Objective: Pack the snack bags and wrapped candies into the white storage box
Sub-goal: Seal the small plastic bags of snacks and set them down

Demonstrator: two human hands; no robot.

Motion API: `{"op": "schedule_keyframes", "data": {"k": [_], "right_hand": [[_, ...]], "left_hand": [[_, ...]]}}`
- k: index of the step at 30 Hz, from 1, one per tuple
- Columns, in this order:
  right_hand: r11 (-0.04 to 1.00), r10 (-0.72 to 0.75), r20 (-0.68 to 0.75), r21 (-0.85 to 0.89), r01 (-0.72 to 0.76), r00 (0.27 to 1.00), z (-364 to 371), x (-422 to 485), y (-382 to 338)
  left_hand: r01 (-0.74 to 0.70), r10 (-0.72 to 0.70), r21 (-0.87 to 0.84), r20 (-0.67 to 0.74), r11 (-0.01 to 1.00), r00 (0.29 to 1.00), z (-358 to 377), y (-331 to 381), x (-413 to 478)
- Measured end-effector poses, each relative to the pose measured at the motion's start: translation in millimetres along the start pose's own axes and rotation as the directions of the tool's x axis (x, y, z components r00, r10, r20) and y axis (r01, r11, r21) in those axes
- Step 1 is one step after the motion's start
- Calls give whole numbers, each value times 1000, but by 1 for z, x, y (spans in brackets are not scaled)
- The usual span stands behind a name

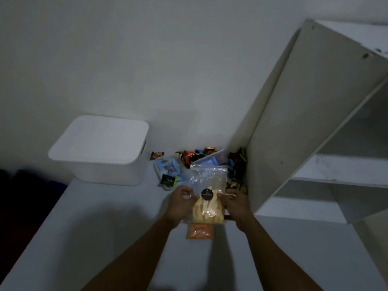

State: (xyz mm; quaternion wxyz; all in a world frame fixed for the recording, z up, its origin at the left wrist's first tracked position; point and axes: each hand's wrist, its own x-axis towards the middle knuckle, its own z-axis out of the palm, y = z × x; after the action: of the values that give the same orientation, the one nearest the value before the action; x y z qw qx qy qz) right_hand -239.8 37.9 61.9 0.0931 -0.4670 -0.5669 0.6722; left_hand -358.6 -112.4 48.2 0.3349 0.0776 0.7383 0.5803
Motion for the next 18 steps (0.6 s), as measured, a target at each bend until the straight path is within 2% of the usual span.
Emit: {"op": "schedule_keyframes", "data": {"k": [4,9,11,14,18], "right_hand": [[990,68,-118,-113,-81,991,-24,2,47],[941,47,-240,-314,-123,970,-56,3,78],[903,39,-256,-404,-144,966,-63,2,80],[822,-41,-221,-562,-92,974,-68,11,79],[808,-154,-167,-589,26,974,-64,29,68]], "left_hand": [[94,-100,96,65,991,993,31,-35,-10],[186,-260,277,260,943,930,62,-55,-12],[137,-271,400,301,906,915,69,-58,-8],[19,-240,568,316,823,918,73,-56,2],[-85,-129,648,276,757,953,77,-35,22]]}}
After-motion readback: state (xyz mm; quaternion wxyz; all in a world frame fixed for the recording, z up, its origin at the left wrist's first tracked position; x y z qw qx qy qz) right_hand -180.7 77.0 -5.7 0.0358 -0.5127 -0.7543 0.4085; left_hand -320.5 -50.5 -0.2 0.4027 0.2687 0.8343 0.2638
